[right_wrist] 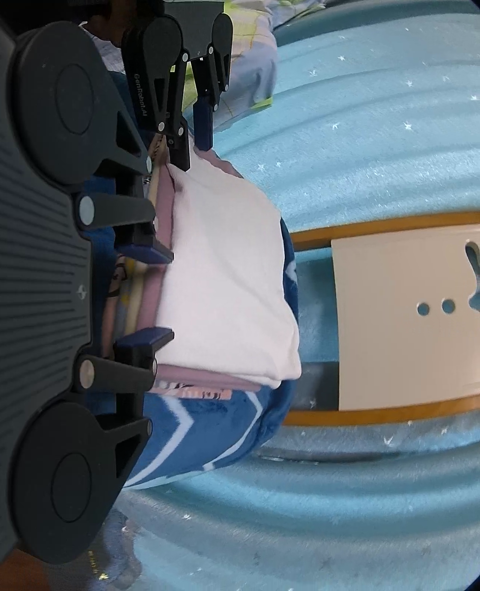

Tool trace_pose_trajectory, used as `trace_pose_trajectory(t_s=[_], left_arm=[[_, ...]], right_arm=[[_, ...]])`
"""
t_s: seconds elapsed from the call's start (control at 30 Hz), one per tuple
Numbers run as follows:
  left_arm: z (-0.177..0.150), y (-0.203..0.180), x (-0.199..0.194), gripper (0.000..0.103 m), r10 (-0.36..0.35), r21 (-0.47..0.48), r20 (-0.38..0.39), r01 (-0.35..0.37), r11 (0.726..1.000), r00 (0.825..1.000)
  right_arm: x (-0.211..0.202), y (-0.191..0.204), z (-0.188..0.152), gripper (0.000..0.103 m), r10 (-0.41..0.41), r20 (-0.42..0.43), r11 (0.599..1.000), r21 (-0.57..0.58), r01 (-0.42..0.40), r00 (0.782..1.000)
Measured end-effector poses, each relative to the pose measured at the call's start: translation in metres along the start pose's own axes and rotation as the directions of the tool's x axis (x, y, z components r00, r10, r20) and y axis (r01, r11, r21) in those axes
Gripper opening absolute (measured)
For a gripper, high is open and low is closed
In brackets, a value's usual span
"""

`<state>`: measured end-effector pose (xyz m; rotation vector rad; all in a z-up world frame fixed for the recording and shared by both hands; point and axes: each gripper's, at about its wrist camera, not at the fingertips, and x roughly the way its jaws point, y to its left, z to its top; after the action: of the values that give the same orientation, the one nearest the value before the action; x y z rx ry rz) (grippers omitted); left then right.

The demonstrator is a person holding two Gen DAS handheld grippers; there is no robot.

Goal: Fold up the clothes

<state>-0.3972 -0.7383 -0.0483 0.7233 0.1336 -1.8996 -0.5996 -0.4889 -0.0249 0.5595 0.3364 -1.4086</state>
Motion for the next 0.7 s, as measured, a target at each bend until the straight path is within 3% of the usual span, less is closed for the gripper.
trace_pose_trajectory(t_s=[0.13,0.27,0.4,0.5,0.7], left_arm=[[-0.001,0.000,-0.007,0.057,-0.003,-0.024,-0.005,0.003,1.000,1.000],[-0.002,-0.002,-0.013,0.071,-0.022,-0.045,-0.023,0.021,0.999,0.999],[-0.005,-0.001,-0.018,0.092,-0.028,-0.097,-0.024,0.026,0.995,0.999],[-0.009,-0.004,-0.021,0.102,-0.026,-0.100,-0.027,0.023,0.995,0.999],[-0.015,-0.005,-0.021,0.102,-0.022,-0.130,-0.037,0.017,0.991,0.999]], right_arm=[[-0.011,-0.001,-0.009,0.056,-0.012,-0.008,1.000,0.020,0.012,1.000],[-0.019,-0.002,-0.017,0.068,-0.028,-0.023,0.999,0.037,0.029,0.999],[-0.024,-0.004,-0.023,0.074,-0.043,-0.032,0.998,0.051,0.044,0.999],[-0.026,-0.004,-0.027,0.088,-0.052,-0.037,0.997,0.055,0.054,0.998],[-0.024,-0.001,-0.031,0.094,-0.064,-0.057,0.997,0.047,0.067,0.996]])
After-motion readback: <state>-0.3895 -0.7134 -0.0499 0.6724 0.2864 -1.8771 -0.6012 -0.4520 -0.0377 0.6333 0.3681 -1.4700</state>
